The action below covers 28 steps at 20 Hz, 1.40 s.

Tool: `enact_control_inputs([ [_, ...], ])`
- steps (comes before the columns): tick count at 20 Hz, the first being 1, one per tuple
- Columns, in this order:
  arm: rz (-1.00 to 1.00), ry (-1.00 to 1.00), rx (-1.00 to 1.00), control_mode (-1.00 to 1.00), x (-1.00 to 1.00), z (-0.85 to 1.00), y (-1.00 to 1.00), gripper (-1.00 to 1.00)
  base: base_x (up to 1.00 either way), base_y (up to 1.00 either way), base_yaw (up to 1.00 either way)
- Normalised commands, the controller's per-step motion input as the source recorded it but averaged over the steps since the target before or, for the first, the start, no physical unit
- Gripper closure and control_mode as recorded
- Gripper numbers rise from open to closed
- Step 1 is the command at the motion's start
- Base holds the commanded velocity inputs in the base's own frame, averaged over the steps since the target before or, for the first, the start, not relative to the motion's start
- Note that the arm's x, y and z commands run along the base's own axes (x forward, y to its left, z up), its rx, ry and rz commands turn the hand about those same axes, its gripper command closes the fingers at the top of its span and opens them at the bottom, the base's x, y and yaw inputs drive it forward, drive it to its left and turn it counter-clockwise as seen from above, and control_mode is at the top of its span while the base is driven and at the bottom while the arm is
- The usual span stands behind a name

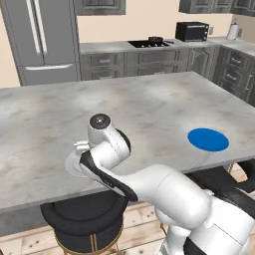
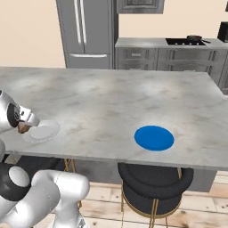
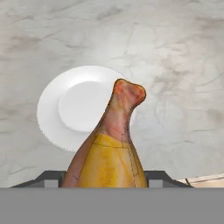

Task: Take the chicken drumsticks from the pan and place one on each plate on the dining counter.

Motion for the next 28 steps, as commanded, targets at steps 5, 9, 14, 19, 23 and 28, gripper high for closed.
enact_control_inputs([
  [5,0.00,-0.01,0.05,-1.00,0.86,-0.23,0.27,1.00,0.00,0.00,0.00],
  [9,0.00,0.17,0.06,-1.00,0.78,-0.48,0.01,1.00,0.00,0.00,0.00],
  [14,-0.01,0.29,0.01,-1.00,0.45,-0.62,0.19,1.00,0.00,0.00,0.00],
  [19,-0.03,0.16,0.00,-1.00,0.29,-0.59,0.33,1.00,0.00,0.00,0.00],
  [23,-0.03,0.08,0.00,-1.00,0.34,-0.57,0.35,1.00,0.00,0.00,0.00],
  [28,-0.05,0.01,0.00,-1.00,0.40,-0.28,0.17,1.00,0.00,0.00,0.00],
])
